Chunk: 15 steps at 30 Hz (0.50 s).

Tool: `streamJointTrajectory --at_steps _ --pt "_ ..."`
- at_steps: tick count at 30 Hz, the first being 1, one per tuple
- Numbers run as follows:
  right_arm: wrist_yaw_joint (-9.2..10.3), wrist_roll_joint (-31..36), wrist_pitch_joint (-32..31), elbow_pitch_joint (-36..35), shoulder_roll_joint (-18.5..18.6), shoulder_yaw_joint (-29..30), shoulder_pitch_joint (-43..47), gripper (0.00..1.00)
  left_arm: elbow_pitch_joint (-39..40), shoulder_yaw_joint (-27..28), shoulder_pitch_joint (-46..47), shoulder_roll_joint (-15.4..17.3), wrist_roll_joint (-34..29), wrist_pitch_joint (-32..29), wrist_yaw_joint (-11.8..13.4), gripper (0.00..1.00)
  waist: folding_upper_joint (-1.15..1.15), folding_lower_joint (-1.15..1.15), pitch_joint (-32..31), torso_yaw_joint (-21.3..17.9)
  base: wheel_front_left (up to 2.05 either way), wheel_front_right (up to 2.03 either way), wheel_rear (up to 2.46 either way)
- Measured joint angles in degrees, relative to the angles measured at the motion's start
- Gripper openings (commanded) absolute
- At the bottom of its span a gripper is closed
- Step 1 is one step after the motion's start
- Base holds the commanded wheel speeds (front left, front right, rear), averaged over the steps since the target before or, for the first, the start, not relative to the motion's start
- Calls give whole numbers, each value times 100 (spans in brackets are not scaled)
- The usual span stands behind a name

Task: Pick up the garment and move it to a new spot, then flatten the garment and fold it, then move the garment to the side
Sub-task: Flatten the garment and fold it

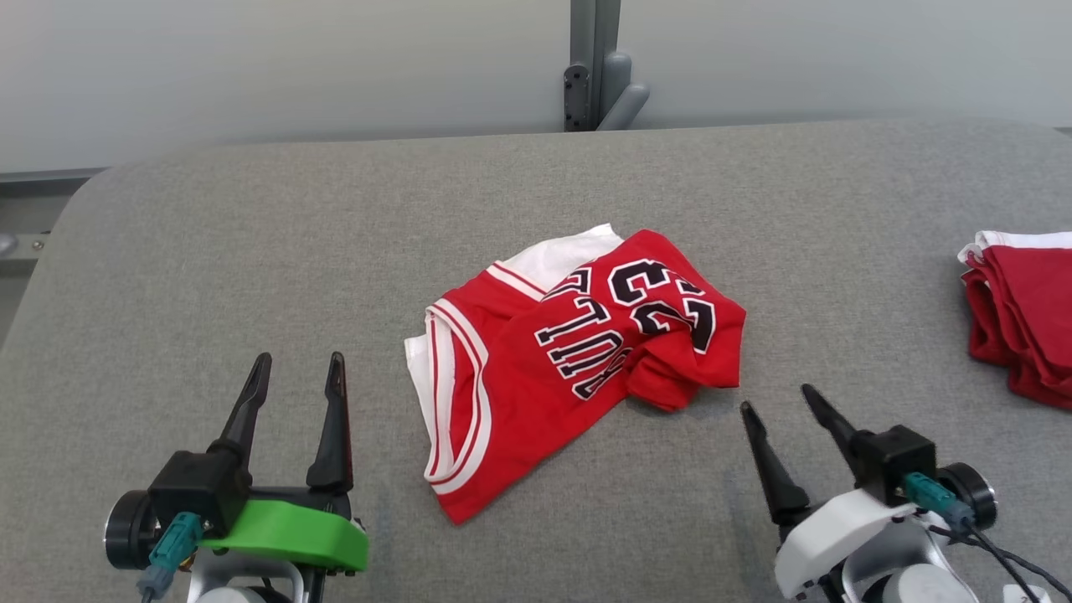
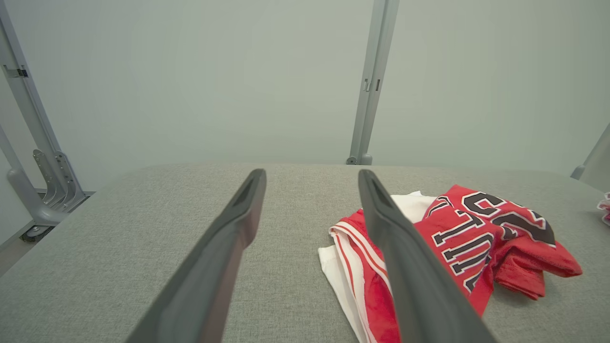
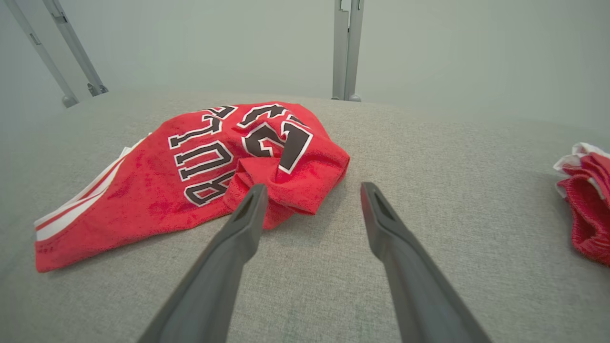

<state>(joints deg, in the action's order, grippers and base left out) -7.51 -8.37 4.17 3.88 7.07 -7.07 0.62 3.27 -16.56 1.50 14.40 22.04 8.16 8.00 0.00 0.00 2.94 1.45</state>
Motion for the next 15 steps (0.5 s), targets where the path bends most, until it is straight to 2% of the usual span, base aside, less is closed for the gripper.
streamJointTrajectory --at_steps 8,15 --pt "-1 -29 -81 797 436 -1392 -696 100 -182 -110 334 -133 -18 162 -65 100 0 0 403 244 0 0 0" --pt "-1 706 280 1923 591 -1871 -1783 100 -415 -182 622 -256 -15 341 -152 100 0 0 778 468 0 0 0"
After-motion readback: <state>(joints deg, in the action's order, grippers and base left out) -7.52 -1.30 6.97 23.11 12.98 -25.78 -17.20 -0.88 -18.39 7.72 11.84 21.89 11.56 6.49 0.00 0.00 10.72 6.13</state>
